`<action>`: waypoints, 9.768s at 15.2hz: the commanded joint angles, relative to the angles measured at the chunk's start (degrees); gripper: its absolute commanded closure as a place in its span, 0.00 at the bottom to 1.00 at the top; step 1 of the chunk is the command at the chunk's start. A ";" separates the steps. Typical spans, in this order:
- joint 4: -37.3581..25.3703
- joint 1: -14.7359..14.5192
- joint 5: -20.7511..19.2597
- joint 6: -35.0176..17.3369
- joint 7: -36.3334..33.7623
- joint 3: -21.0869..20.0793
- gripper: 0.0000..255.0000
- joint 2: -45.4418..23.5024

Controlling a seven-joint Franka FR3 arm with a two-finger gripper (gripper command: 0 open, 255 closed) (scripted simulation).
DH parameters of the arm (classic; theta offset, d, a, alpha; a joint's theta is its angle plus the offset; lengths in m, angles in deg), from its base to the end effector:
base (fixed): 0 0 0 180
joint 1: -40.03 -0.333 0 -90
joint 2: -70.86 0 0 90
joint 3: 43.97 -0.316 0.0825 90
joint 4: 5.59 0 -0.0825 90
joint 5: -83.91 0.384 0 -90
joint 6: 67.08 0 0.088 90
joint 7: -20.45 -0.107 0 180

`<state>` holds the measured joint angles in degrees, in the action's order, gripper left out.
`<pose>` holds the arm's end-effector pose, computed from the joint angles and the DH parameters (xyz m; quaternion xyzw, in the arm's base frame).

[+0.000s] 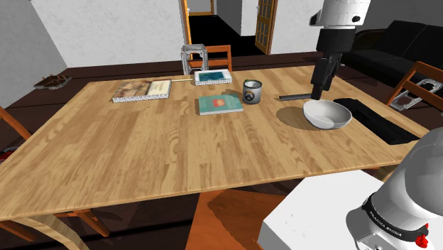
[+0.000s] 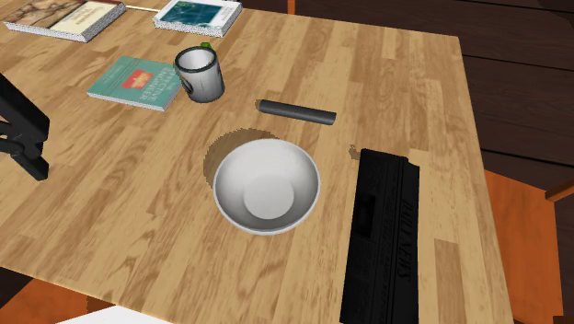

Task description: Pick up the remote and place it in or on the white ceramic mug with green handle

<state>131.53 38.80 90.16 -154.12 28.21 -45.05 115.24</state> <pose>0.3017 0.0258 0.5658 -0.9940 -0.0847 0.0472 0.0504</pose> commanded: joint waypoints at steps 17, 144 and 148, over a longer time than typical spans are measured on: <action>4.57 2.17 -15.31 -21.23 33.01 18.76 0.00 -12.82; -60.32 -5.56 5.93 -24.98 63.62 24.45 0.00 -77.64; -65.12 -5.40 5.19 -18.70 63.03 24.88 0.00 -76.02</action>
<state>68.36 33.19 95.38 -174.63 91.40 -20.19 39.40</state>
